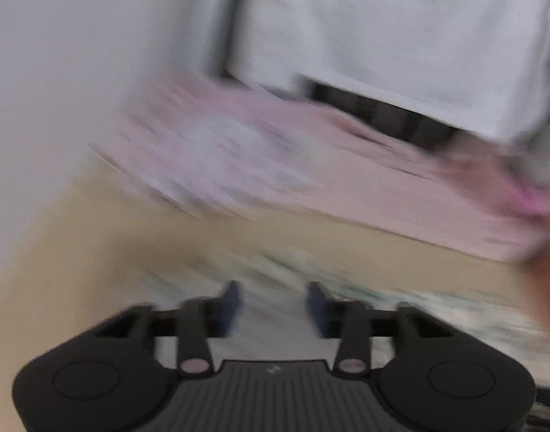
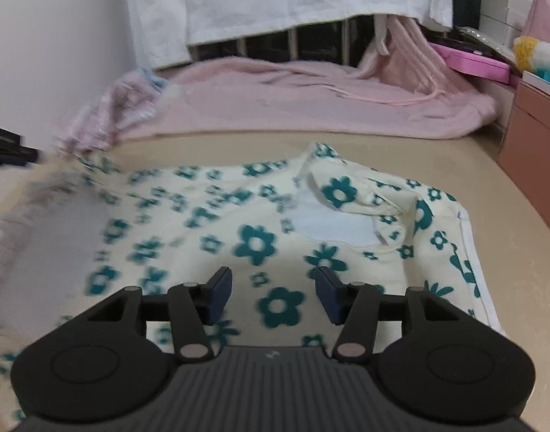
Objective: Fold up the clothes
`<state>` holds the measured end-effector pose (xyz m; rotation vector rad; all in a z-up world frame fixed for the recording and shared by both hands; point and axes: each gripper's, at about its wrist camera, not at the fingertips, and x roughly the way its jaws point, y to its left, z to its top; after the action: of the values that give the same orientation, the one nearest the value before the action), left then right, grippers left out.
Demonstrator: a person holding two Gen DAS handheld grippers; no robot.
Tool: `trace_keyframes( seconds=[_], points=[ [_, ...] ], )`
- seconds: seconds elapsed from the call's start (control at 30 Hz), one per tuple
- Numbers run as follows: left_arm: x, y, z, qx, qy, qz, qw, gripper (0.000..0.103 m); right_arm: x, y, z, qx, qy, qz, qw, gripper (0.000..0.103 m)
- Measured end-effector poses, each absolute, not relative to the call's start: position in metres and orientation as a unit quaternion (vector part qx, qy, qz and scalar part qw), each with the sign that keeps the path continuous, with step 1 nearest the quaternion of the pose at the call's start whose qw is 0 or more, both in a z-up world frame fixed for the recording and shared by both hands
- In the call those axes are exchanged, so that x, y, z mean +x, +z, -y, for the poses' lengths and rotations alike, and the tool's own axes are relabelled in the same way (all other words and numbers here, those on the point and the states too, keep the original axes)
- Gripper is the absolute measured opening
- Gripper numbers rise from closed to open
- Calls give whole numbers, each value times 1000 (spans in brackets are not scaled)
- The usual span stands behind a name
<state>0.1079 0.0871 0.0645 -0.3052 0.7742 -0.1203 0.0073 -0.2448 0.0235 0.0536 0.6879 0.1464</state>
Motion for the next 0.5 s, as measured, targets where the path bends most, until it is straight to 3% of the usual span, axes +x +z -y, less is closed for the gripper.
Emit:
trace_keyframes(
  seconds=[0.07,0.2,0.27,0.33,0.37,0.4,0.5],
  points=[
    [107,55,-61,-168,-117,-408,890,51,-2,30,243,19,81,-336,938,53],
    [94,35,-4,-42,-92,-444,890,49,-26,35,245,12,89,-342,935,53],
    [76,32,4,-35,-150,-449,880,51,-45,34,249,6,107,-343,933,52],
    [49,32,5,-28,-187,-436,880,51,-66,30,250,0,122,-343,931,42],
    [36,31,5,-20,-188,-430,883,50,-74,27,251,-5,123,-343,931,26],
    [24,27,4,-7,-171,-420,891,50,-81,23,251,-12,114,-344,932,20],
    [-10,16,3,41,-123,-379,916,51,-97,17,253,-11,106,-348,931,20]
  ],
)
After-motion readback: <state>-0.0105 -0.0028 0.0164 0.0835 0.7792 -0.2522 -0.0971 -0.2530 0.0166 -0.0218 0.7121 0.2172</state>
